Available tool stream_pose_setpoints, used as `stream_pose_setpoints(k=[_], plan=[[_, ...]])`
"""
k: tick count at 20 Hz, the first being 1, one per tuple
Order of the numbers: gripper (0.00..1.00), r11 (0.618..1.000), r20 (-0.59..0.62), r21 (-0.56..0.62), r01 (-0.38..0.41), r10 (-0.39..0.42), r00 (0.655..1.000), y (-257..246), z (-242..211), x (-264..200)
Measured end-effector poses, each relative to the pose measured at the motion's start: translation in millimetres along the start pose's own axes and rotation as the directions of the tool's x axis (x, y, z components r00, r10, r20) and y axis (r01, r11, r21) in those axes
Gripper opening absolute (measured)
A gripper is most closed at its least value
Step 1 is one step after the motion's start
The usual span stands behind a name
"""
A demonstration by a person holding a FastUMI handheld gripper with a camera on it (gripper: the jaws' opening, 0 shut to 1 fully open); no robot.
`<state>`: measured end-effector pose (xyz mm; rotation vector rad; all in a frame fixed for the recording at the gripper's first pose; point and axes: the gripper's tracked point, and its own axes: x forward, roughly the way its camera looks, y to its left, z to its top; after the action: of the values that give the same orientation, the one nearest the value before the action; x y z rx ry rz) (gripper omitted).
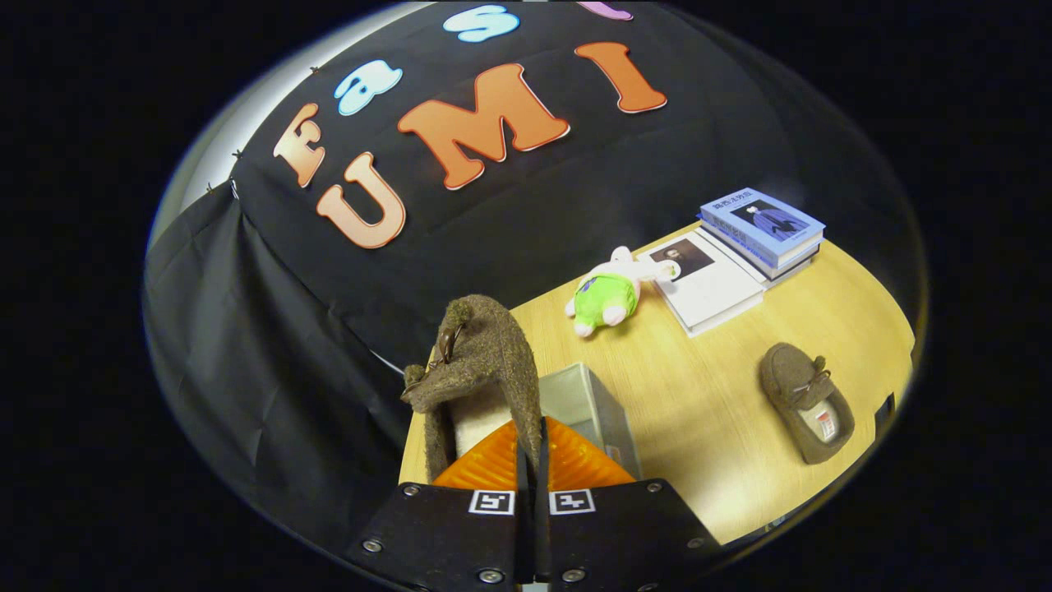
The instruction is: Open the storage box then place both shoes into the box .Put the left shoe in first, then the right shoe, with the right side of both shoes facing outward in a uniform manner.
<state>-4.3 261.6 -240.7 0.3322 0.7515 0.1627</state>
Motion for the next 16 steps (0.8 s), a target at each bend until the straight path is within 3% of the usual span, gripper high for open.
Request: stream_pose_setpoints(k=[10, 16], plan=[[0.02, 0.999, -0.129, -0.017, 0.05, -0.052, 0.99, 20.9, -79.9, 42.2], [0.04, 0.993, -0.183, -0.112, 0.027, -0.048, 0.982, 32.2, -107.2, 47.3]])
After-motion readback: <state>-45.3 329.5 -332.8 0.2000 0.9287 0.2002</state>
